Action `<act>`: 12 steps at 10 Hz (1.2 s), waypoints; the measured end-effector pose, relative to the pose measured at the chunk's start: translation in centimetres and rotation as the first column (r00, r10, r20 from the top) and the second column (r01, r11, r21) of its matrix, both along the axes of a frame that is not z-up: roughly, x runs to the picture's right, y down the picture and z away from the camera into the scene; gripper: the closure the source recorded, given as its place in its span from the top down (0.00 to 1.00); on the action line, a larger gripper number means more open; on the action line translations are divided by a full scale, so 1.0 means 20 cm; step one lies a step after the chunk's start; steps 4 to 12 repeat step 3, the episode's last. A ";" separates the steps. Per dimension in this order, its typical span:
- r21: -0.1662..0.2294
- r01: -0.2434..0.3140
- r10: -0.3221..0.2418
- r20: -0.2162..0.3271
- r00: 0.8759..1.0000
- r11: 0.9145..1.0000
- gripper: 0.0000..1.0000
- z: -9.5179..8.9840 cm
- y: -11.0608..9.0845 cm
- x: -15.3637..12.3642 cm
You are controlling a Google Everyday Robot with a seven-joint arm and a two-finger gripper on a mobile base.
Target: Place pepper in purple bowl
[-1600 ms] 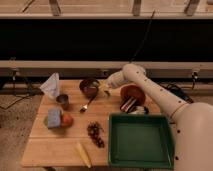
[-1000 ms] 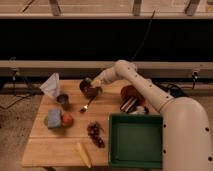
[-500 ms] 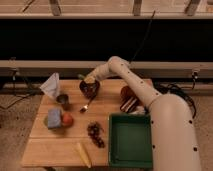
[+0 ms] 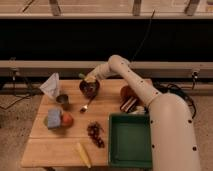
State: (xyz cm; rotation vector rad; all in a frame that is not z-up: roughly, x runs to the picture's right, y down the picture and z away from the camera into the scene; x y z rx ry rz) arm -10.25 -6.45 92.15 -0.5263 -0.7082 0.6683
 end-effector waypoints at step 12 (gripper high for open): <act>0.000 0.001 -0.001 0.001 1.000 1.000 0.80 0.00 0.00 -0.01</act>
